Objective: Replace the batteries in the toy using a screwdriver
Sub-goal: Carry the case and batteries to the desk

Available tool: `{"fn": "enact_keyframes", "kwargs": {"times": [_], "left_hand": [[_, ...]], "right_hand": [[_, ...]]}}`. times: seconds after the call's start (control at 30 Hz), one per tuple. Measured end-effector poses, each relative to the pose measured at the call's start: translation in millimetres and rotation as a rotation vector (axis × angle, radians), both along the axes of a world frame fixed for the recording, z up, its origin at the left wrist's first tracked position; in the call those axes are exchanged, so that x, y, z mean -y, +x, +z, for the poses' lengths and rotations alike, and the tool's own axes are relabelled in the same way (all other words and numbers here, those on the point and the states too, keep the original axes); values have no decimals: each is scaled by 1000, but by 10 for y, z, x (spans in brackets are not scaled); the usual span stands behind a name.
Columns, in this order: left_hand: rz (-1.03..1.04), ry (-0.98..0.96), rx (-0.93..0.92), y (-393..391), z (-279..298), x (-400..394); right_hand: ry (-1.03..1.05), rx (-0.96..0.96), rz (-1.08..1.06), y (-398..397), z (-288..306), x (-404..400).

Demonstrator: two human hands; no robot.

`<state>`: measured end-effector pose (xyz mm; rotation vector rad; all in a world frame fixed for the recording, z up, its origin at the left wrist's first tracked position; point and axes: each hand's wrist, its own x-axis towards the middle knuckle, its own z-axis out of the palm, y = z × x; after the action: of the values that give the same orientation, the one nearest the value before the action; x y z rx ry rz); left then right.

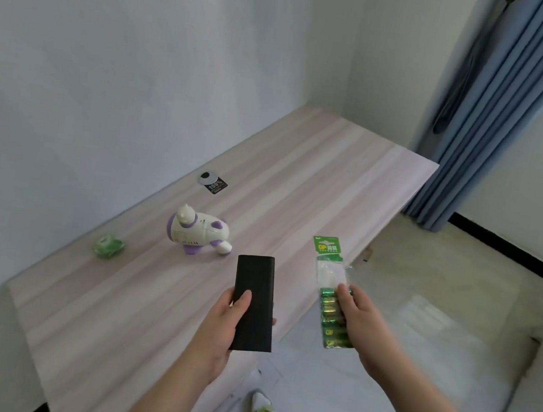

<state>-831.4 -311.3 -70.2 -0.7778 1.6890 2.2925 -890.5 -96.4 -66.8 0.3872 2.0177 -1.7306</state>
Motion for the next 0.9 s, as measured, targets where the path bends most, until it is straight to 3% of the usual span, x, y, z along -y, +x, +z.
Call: {"fn": "enact_keyframes", "kwargs": {"times": [0.43,0.7,0.9], "left_hand": [[65,-121,169,-472,-782,755],[73,-222,241,-740,-1127,749],[202,-247,361,-905,-1337,490]], "right_hand": [[69,92,71,-1160,-672,661],[277,100,337,-1755,-1164,954],[288,118,503,-2288,-1257,1078]]}}
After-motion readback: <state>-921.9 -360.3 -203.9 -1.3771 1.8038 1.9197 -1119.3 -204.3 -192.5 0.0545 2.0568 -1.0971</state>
